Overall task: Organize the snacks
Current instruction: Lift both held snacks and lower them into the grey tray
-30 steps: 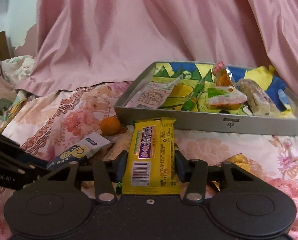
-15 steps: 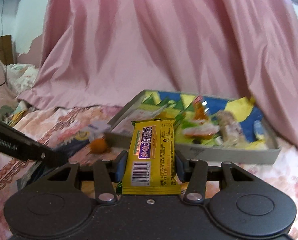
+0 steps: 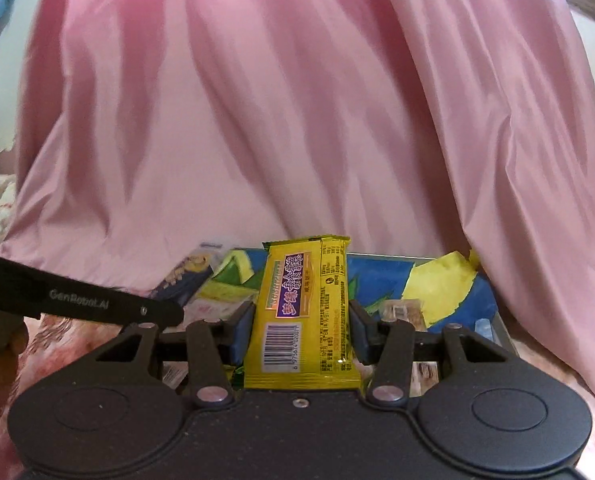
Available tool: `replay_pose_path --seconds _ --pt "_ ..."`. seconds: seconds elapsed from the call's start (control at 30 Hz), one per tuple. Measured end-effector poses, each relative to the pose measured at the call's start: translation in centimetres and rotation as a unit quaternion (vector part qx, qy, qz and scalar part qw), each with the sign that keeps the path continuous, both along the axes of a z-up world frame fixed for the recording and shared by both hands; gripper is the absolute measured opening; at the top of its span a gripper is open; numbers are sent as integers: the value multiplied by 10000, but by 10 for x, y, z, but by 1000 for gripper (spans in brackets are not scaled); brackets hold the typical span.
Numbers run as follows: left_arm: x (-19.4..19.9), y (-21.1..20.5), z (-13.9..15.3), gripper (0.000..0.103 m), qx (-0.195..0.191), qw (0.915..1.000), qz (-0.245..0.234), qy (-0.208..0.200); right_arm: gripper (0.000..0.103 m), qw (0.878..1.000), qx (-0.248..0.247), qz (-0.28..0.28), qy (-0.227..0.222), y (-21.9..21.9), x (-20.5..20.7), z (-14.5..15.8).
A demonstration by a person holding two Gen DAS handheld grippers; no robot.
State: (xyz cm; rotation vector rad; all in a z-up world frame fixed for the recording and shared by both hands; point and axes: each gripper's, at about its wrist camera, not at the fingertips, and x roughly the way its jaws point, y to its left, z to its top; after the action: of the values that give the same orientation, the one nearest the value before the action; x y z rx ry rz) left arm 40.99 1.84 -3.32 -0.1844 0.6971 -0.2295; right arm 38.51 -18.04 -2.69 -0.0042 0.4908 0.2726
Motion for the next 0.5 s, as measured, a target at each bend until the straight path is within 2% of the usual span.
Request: replay_pose_path --seconds 0.3,0.5 --pt "37 3 -15 26 95 9997 224 96 50 9999 -15 -78 72 4 42 -8" --pt "49 8 -31 26 190 9984 366 381 50 9994 -233 78 231 19 54 -21"
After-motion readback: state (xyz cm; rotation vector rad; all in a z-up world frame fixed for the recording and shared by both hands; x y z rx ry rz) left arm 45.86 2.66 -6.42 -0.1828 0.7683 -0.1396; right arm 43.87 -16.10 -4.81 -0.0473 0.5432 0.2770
